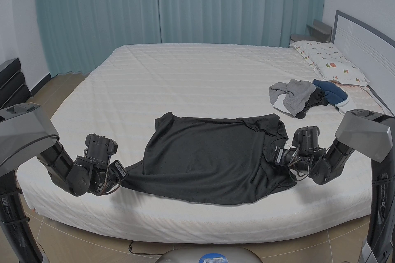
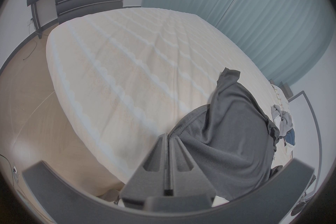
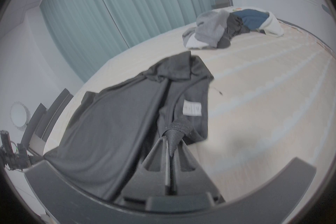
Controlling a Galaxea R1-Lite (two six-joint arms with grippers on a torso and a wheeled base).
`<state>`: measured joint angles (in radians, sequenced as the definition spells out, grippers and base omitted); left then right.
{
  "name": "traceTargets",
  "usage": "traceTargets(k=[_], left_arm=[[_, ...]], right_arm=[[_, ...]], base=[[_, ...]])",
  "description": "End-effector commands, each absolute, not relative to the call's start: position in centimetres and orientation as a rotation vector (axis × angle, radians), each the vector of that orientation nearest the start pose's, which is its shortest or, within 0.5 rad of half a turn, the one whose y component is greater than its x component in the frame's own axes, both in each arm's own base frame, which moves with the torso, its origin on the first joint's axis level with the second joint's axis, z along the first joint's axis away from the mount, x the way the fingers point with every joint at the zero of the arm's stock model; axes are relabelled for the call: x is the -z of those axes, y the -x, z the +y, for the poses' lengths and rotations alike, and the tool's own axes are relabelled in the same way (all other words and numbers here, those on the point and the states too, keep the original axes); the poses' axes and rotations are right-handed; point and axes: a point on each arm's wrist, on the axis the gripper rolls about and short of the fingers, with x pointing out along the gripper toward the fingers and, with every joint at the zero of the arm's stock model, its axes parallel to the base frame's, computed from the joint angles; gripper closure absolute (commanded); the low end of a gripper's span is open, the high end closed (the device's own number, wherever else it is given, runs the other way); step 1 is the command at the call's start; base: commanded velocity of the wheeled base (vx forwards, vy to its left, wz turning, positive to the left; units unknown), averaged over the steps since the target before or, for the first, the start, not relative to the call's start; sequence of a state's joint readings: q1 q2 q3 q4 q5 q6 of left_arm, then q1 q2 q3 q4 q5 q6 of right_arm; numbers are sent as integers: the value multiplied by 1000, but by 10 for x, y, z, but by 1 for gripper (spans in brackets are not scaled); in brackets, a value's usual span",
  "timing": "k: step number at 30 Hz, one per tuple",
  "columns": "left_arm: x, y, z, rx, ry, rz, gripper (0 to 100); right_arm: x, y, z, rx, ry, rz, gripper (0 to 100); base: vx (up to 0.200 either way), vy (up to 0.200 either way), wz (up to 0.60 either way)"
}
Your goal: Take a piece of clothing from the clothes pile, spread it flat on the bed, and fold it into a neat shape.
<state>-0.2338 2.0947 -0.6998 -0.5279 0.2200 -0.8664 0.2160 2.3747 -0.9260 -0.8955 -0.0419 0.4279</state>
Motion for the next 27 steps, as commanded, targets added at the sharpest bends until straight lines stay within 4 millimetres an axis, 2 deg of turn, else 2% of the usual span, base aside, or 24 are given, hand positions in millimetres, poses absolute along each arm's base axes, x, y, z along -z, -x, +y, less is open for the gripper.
traceTargets(k=[1,3,7,11,15,21,22,24,27], left_arm=[[-26,-321,-61,-369,642,754,100],[-28,-326,-55,-386,659,736,100],[-28,-328,-51,-393,671,729,100],[-18,-330,-51,-407,660,750,100],[-16,-331,-52,-408,662,757,100],[-15,-334,-52,-405,679,748,100],[-15,-334,-52,-403,682,744,100],[-12,-334,-52,-403,684,744,100],[-11,-335,-52,-403,684,743,100]], right_arm=[[-5,-422,75,-28,-365,474,100],[-14,-436,70,-21,-375,422,100],[-8,-454,65,3,-382,381,100],[-10,-462,64,17,-387,350,100],[9,-468,66,19,-387,365,100],[19,-484,68,17,-411,333,100],[23,-485,69,20,-424,335,0],[29,-484,70,26,-451,352,0],[26,-479,68,35,-467,361,0]], base=[[0,0,0],[0,0,0],[0,0,0],[0,0,0],[0,0,0],[0,0,0],[0,0,0],[0,0,0],[0,0,0]])
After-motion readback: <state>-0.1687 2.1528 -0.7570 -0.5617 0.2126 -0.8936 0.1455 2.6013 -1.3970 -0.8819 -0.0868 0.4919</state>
